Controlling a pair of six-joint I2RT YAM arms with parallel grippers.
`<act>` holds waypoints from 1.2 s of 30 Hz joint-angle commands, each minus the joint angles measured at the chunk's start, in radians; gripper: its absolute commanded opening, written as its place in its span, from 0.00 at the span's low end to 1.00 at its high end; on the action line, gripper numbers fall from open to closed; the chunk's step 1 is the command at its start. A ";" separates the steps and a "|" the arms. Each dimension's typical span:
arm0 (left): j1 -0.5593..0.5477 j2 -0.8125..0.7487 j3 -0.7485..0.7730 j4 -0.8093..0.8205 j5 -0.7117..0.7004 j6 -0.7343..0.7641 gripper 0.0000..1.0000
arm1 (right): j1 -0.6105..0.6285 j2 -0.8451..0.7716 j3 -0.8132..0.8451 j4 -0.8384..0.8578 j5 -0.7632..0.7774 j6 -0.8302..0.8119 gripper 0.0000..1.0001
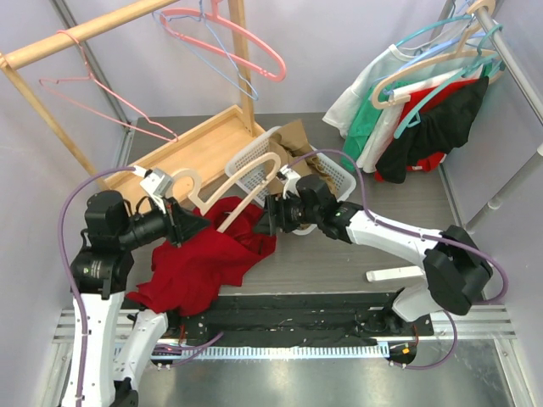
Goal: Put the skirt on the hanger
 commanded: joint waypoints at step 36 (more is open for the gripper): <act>-0.025 0.025 -0.011 0.032 -0.046 -0.012 0.00 | -0.175 0.042 0.423 -0.307 0.202 0.024 0.01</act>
